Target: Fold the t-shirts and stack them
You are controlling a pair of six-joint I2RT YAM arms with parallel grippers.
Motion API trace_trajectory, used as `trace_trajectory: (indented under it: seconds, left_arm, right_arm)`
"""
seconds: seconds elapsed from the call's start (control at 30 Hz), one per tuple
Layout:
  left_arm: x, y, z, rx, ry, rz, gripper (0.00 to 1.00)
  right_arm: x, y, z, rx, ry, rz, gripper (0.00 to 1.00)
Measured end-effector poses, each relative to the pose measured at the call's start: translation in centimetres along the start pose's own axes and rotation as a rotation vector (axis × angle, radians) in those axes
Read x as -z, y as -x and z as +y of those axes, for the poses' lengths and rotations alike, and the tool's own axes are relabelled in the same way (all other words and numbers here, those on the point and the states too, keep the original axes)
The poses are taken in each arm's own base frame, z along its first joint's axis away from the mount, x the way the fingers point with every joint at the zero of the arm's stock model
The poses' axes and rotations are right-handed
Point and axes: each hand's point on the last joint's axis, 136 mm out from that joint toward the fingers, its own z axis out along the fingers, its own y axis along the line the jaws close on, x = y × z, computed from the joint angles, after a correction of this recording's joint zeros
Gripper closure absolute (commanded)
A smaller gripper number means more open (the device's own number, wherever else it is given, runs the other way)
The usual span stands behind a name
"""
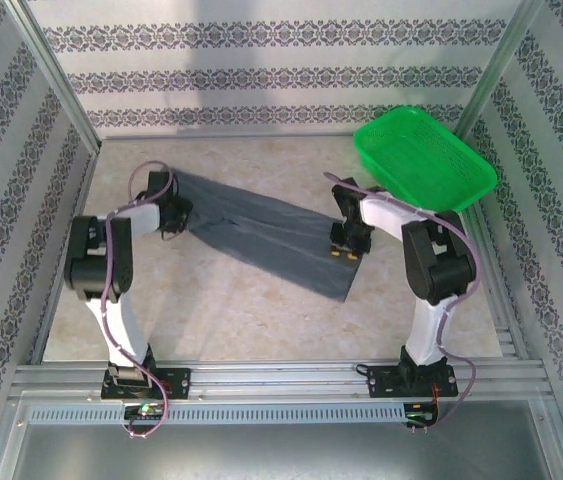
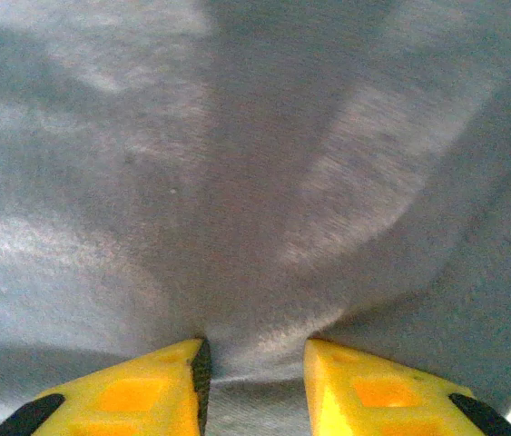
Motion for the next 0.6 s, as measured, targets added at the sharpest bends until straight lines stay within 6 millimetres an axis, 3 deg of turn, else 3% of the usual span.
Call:
trace_trajectory:
  seconds: [0.13, 0.3, 0.43, 0.6]
  left_arm:
    - [-3.4, -0.2, -5.4, -0.071, -0.080, 0.046, 0.58]
    - [-6.8, -4.1, -11.9, -0.162, -0.198, 0.123, 0.59]
    - [-7.9, -6.5, -14.8, -0.203, -0.252, 0.164, 0.57]
    - [-8.9, -9.0, -17.7, -0.240, -0.323, 0.211, 0.51]
  right_arm:
    - [-0.3, -5.7, -0.9, -0.032, -0.020, 0.048, 0.65]
    - [-0.7, -10.8, 1.4, -0.070, 0.046, 0.081, 0.64]
    - [-0.9, -13.2, 4.5, -0.111, 0.132, 0.121, 0.63]
    - [-0.8, -14.4, 7.7, -0.206, 0.228, 0.152, 0.57]
